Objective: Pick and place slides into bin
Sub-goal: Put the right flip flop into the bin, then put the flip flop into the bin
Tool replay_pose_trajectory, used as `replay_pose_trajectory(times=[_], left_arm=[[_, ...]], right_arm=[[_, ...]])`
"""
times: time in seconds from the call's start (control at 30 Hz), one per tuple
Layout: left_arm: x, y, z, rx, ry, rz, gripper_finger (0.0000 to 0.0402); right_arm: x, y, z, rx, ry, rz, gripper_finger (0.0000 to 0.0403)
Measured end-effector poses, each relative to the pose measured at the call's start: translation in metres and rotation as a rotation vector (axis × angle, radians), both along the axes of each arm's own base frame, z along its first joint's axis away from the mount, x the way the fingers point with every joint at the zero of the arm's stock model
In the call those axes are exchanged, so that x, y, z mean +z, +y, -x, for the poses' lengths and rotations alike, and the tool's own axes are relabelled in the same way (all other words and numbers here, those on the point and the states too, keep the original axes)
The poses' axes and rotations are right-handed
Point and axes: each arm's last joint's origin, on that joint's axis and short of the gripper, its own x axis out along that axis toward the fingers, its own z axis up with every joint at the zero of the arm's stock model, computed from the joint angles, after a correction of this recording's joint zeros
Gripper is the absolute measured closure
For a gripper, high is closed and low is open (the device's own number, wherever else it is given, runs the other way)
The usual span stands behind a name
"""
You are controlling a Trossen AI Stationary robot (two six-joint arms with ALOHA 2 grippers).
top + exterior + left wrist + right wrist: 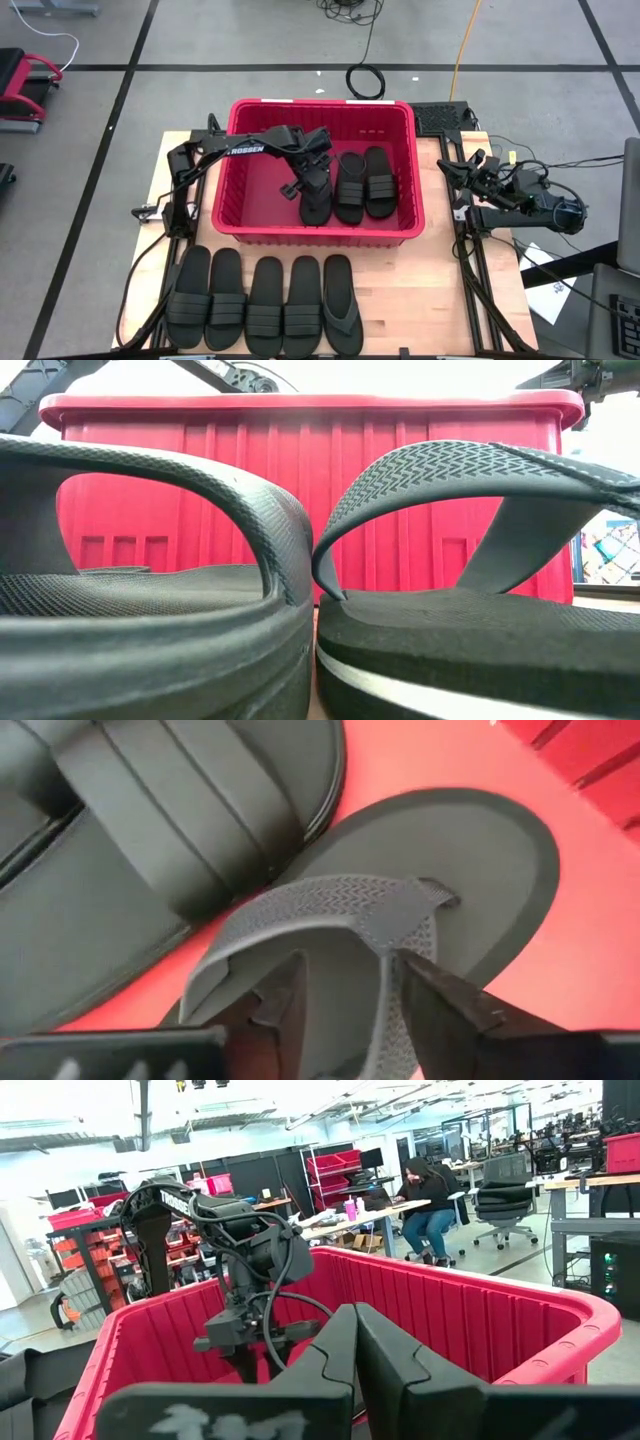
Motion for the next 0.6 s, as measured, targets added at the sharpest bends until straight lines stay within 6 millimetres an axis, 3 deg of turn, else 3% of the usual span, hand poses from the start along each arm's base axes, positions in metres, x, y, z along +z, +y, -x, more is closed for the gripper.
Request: replay_pose_trajectory(times=[0.27,0.6], left_arm=[[0.013,0.003,-0.001,0.086,-0.002,-0.13,0.023],[0.042,0.007,0.01,0.201,-0.068,-0.149,0.0229]], right_arm=[[0.0,0.0,0.0,0.0,0.0,0.0,0.0403],[0.0,0.0,0.0,-0.01,-0.002,-0.001,0.0403]])
